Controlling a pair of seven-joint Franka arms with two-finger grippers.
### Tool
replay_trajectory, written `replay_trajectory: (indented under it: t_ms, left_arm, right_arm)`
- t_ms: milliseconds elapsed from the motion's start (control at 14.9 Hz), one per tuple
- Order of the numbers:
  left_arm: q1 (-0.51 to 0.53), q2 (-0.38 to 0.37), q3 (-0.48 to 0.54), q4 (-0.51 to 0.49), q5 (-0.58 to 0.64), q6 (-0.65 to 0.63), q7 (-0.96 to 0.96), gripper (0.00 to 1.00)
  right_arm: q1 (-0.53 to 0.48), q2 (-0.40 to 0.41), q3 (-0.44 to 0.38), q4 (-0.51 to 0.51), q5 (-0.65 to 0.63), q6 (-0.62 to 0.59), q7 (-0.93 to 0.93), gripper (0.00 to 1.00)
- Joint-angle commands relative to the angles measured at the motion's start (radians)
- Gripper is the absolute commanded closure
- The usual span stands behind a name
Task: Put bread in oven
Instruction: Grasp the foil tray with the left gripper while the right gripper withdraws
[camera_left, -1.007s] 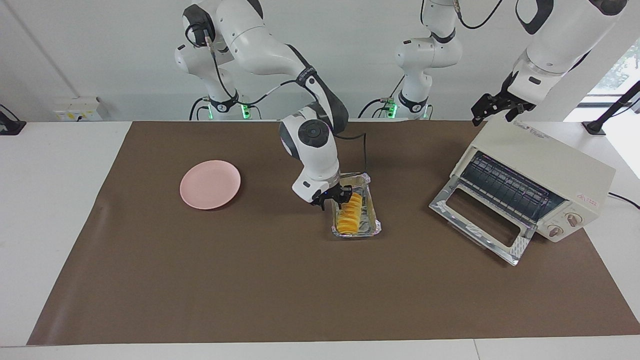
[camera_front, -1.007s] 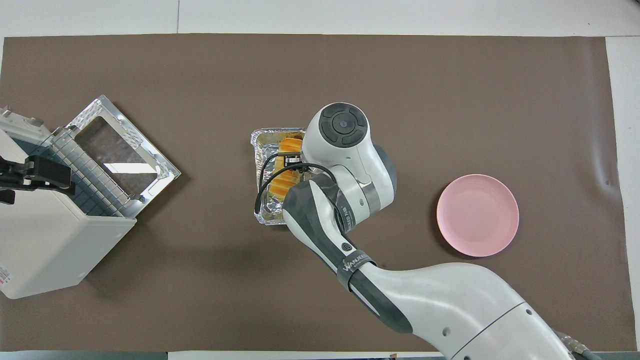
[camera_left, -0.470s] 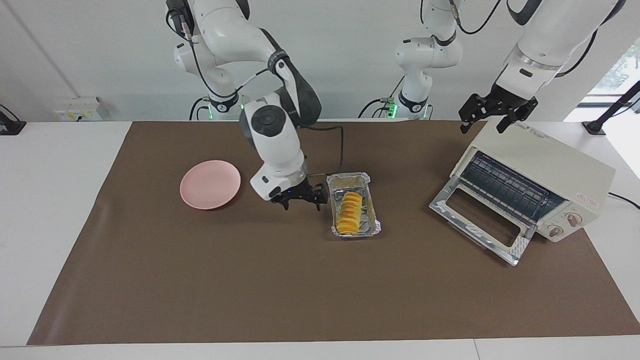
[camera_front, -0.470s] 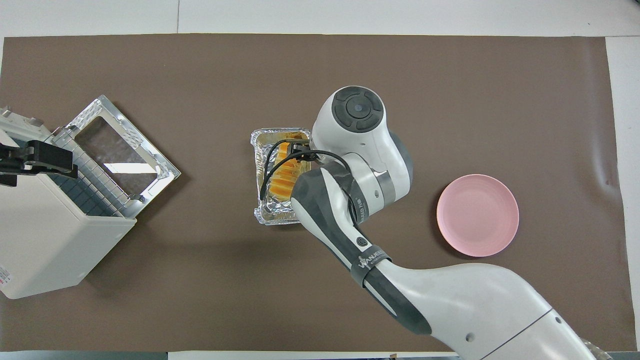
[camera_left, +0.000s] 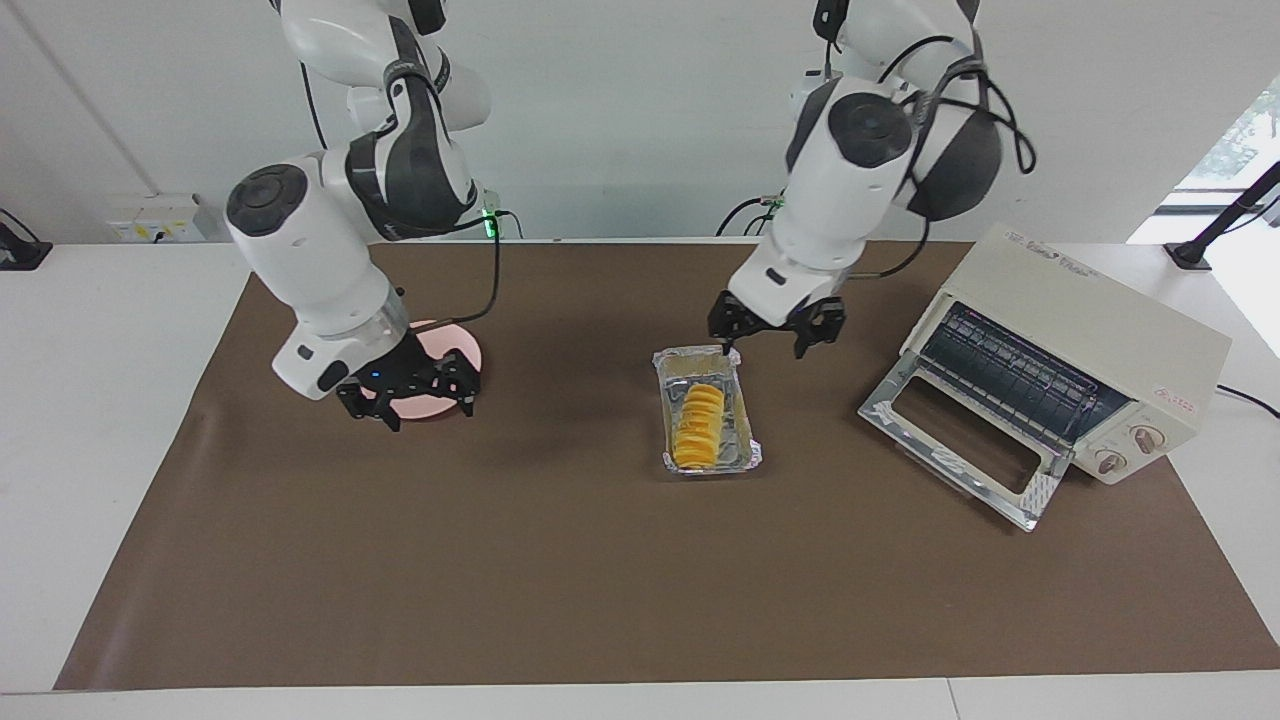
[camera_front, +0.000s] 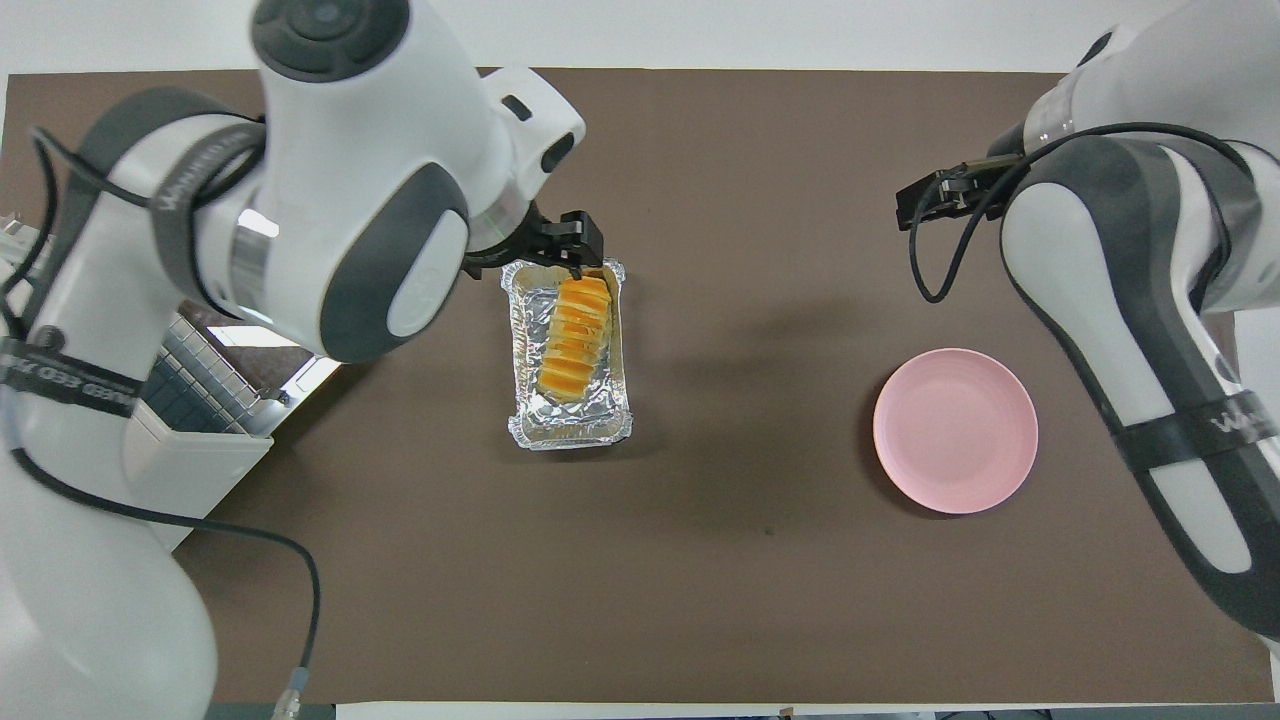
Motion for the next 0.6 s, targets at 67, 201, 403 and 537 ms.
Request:
replay_trajectory:
  t_ms: [67, 201, 403, 537]
  left_arm:
    - [-0.082, 0.072, 0.016, -0.041, 0.028, 0.134, -0.113, 0.0]
    - [-0.112, 0.129, 0.015, -0.057, 0.075, 0.186, -0.161, 0.0]
    - [-0.114, 0.122, 0.015, -0.151, 0.075, 0.225, -0.168, 0.17]
    - [-0.114, 0.116, 0.015, -0.182, 0.075, 0.225, -0.17, 0.36]
  right_arm:
    - [-0.075, -0.112, 0.014, -0.022, -0.062, -0.187, -0.106, 0.0]
    - [-0.095, -0.172, 0.014, -0.03, -0.105, -0.279, -0.124, 0.0]
    - [-0.11, -0.238, 0.014, -0.033, -0.119, -0.349, -0.114, 0.0]
    - [-0.145, -0.268, 0.015, -0.039, -0.119, -0.366, -0.117, 0.0]
